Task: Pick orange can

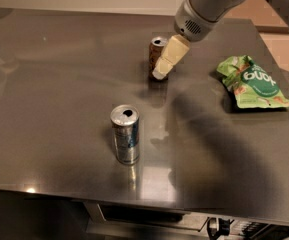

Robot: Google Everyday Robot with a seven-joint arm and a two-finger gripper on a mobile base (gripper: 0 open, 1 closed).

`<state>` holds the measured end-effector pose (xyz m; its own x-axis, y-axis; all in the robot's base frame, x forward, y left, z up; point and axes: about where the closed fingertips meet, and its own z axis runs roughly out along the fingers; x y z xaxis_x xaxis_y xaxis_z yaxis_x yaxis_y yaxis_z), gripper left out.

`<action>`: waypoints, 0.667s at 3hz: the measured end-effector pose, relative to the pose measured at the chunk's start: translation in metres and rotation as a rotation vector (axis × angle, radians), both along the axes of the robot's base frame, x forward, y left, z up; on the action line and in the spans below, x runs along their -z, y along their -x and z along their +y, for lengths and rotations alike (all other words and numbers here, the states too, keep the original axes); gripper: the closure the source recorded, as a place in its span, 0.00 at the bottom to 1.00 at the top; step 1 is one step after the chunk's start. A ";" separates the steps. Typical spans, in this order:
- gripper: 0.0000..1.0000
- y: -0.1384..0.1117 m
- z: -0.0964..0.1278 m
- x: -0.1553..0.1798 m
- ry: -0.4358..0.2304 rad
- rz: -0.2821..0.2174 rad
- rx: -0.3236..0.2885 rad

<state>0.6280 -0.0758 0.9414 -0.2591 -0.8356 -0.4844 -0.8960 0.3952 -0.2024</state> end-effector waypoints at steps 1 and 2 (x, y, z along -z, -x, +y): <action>0.00 -0.029 0.011 0.018 -0.004 0.025 0.059; 0.00 -0.051 0.015 0.028 -0.013 0.050 0.110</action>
Offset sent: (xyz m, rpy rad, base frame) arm 0.0766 0.0142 -0.0363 0.0265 0.0717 -0.1784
